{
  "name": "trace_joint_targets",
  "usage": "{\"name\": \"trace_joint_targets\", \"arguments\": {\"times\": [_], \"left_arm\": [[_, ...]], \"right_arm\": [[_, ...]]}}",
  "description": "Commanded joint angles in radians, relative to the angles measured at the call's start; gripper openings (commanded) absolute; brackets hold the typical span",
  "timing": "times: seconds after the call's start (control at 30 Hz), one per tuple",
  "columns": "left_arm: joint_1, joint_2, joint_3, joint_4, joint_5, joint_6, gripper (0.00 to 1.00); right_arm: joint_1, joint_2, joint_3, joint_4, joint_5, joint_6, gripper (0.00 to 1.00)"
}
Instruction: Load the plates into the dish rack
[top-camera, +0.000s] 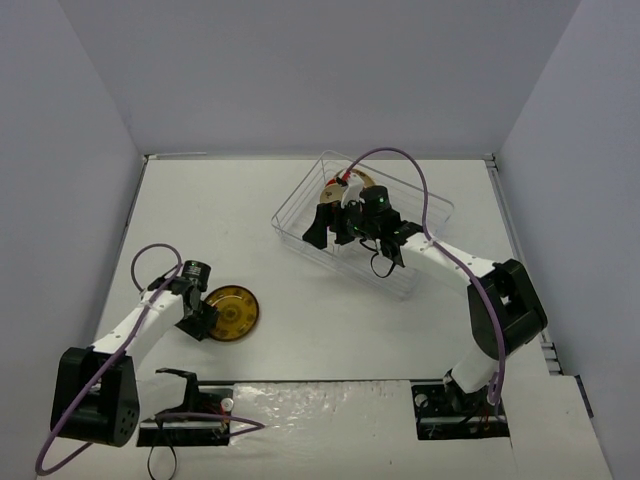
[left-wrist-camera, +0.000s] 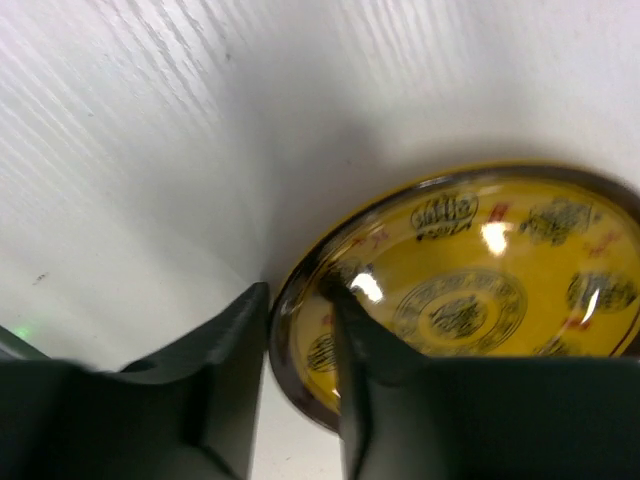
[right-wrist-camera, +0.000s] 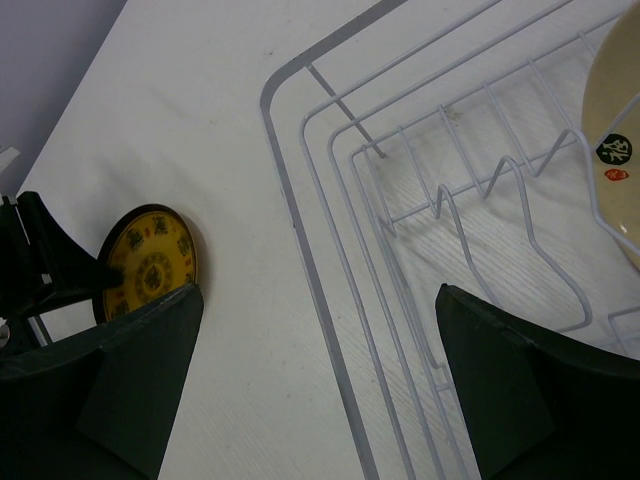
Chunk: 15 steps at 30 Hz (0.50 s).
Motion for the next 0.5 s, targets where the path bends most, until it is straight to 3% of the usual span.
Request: {"name": "trace_joint_targets", "arguments": {"times": [0.0, 0.1, 0.33, 0.47], "left_arm": [[-0.022, 0.026, -0.033, 0.087, 0.001, -0.029, 0.13], [-0.035, 0.007, -0.049, 0.1, -0.016, -0.033, 0.01], [-0.067, -0.064, -0.014, 0.067, -0.082, -0.011, 0.0], [-0.178, -0.189, 0.085, 0.031, -0.257, 0.045, 0.0]], "right_arm": [[-0.007, -0.026, 0.018, 0.078, -0.012, 0.011, 1.0], [-0.008, -0.016, 0.019, 0.08, -0.014, 0.016, 1.0], [-0.008, -0.013, 0.021, 0.081, -0.015, 0.018, 1.0], [-0.007, -0.012, 0.019, 0.081, -0.011, 0.01, 1.0]]}}
